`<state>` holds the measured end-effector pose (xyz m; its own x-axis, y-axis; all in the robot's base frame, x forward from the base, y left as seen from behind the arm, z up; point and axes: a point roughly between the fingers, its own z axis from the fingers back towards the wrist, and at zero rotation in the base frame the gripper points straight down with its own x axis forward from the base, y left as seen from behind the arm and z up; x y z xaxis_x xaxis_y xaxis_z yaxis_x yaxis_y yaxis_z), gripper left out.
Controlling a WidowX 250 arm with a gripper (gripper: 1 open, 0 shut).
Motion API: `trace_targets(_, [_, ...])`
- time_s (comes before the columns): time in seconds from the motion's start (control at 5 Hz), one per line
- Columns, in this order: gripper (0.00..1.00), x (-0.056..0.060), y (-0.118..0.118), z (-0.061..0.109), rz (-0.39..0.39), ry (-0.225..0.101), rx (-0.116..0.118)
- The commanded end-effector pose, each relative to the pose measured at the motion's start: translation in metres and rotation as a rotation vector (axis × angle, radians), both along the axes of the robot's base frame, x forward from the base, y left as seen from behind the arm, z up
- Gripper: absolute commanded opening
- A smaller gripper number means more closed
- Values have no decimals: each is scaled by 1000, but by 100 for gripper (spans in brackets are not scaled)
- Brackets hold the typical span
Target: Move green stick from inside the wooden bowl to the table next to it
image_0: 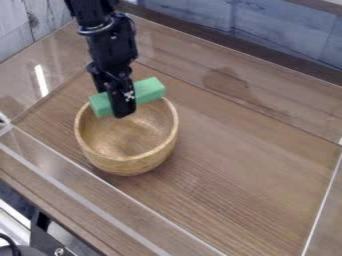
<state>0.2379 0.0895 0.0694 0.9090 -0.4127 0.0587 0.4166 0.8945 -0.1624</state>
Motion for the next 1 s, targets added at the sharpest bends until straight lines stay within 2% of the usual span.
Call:
trace_targets(0.0, [0, 13, 10, 12, -20, -38, 17])
trace_targets(0.2, [0, 18, 17, 13, -40, -37, 16])
trace_targets(0.4, [0, 25, -12, 8, -75, -49, 9])
trace_targets(0.6, [0, 37, -58, -3, -135, -58, 1])
trace_targets(0.8, [0, 38, -82, -12, -163, -56, -9])
